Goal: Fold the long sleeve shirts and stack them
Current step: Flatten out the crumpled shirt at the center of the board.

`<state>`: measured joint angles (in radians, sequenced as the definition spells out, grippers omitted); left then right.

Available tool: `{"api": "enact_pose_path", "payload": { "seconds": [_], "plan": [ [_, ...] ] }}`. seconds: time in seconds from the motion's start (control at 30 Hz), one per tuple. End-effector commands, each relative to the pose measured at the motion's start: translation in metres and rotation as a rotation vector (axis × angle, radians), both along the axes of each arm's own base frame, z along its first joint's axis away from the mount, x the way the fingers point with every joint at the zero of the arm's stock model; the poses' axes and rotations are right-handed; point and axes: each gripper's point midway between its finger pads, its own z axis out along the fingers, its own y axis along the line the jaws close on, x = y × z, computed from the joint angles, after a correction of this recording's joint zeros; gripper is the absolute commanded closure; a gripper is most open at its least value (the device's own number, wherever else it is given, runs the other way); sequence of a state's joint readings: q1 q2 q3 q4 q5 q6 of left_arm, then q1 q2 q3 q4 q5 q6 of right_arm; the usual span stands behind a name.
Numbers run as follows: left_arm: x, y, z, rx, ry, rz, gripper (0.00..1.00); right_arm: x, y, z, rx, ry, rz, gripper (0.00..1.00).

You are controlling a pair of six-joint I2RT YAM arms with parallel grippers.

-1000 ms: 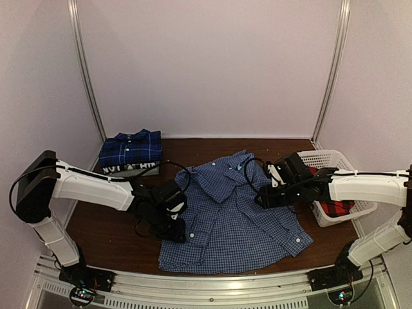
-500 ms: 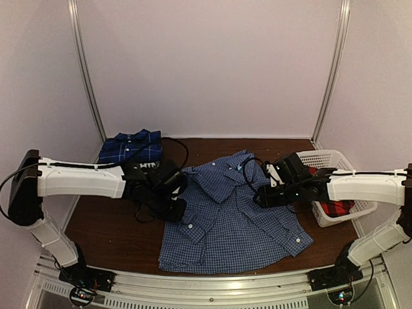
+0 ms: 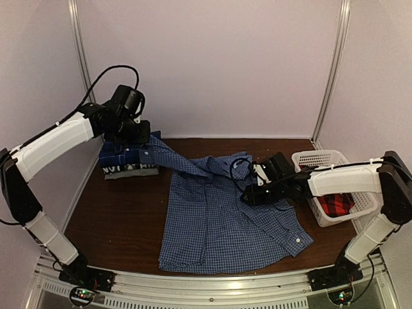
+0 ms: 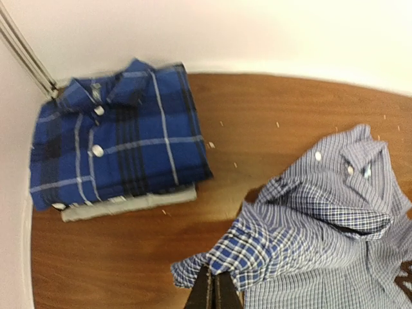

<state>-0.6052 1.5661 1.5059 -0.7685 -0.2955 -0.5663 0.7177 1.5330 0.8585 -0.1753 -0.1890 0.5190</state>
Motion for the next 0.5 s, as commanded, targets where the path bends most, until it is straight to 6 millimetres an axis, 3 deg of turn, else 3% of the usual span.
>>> {"api": "enact_pose_path", "payload": {
  "seconds": [0.0, 0.23, 0.37, 0.47],
  "plan": [
    [0.048, 0.028, 0.065, 0.063, -0.182, 0.014, 1.0, 0.021, 0.031, 0.013, 0.07, -0.049, 0.048, 0.54],
    [0.1, 0.051, 0.097, 0.077, -0.26, 0.043, 1.0, 0.066, 0.067, 0.011, 0.106, -0.078, 0.05, 0.55],
    [0.116, 0.07, 0.108, 0.067, -0.286, 0.073, 1.0, 0.101, 0.085, 0.012, 0.117, -0.092, 0.045, 0.55],
    [0.125, 0.09, 0.113, 0.053, -0.296, 0.099, 1.0, 0.112, 0.096, 0.005, 0.104, -0.078, 0.063, 0.54]
  ]
}}
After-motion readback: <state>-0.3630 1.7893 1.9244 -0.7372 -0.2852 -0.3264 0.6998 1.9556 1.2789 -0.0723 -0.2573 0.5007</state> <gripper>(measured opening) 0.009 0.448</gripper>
